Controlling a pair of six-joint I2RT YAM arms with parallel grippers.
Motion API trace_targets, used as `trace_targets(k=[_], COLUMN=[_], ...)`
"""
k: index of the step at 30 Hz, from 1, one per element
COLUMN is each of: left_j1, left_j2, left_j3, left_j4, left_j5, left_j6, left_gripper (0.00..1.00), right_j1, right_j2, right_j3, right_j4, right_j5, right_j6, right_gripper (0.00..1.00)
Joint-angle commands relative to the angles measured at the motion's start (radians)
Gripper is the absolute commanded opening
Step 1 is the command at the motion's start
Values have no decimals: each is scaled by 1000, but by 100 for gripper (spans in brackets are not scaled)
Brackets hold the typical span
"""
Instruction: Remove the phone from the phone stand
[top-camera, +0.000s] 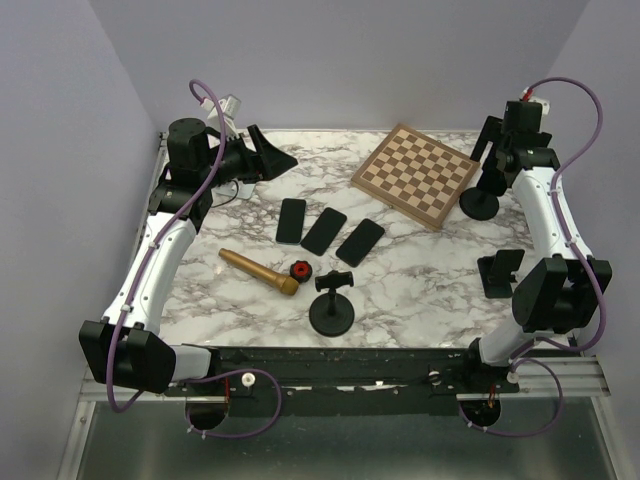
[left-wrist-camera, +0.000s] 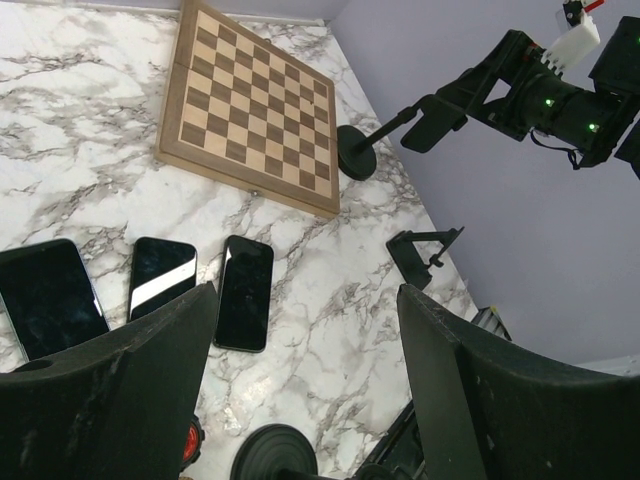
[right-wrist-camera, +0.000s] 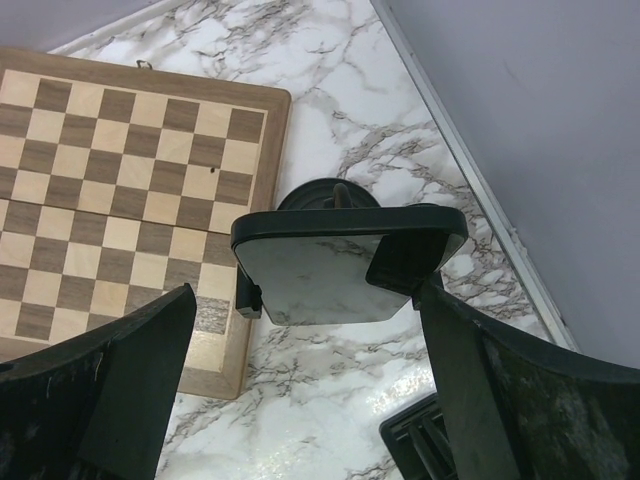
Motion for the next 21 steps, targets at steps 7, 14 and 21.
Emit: trace_targets(k=[7,14,21], left_j1=[3,3,4], left_j2=[-1,2,-3], left_j3=[-13,-16,-16], left_j4=[25,33,35], left_j5=[31,38,40], left_j6=[-8,-16,-18], left_gripper=[80,80,80], right_j1=[-35,-74,-90], right_j2=[20,20,17], right_j3=[30,-3,11], right_j4=[31,52,43], right_j5=[-127,-157,-176], right_j6=[-69,-72,-72], right_gripper=[100,100,100])
